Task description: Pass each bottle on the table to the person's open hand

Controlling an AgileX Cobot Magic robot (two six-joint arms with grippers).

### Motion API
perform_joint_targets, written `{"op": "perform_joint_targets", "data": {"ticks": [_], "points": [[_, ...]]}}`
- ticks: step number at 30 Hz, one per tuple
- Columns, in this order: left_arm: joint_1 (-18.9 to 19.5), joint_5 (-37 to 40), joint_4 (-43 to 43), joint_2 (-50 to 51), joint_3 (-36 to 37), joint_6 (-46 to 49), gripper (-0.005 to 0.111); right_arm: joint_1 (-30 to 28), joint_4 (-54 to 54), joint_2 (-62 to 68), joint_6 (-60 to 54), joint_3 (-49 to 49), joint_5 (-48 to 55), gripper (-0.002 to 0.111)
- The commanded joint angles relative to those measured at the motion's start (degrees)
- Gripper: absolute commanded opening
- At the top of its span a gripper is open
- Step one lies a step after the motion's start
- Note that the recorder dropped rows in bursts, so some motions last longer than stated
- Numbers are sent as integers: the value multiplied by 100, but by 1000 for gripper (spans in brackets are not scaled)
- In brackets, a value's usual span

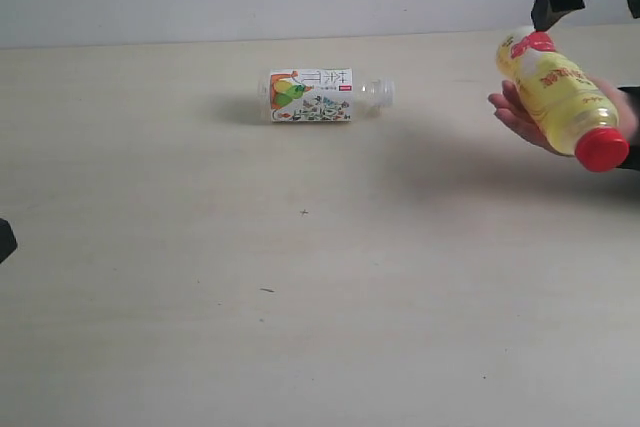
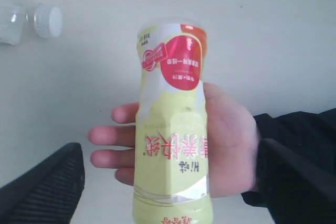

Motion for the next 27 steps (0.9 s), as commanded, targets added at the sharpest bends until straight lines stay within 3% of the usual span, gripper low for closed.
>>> {"op": "perform_joint_targets", "data": {"ticks": [1,19,27], "points": [[2,-40,-43,-32,26,-9,0,-28,229,-319,-133,21,-89,84],[2,-40,-43,-32,26,-9,0,-28,1450,-927,-963,21,85,84],[2,-40,-43,-32,26,-9,0,-28,1464,-927,-1089,21,85,84]]}}
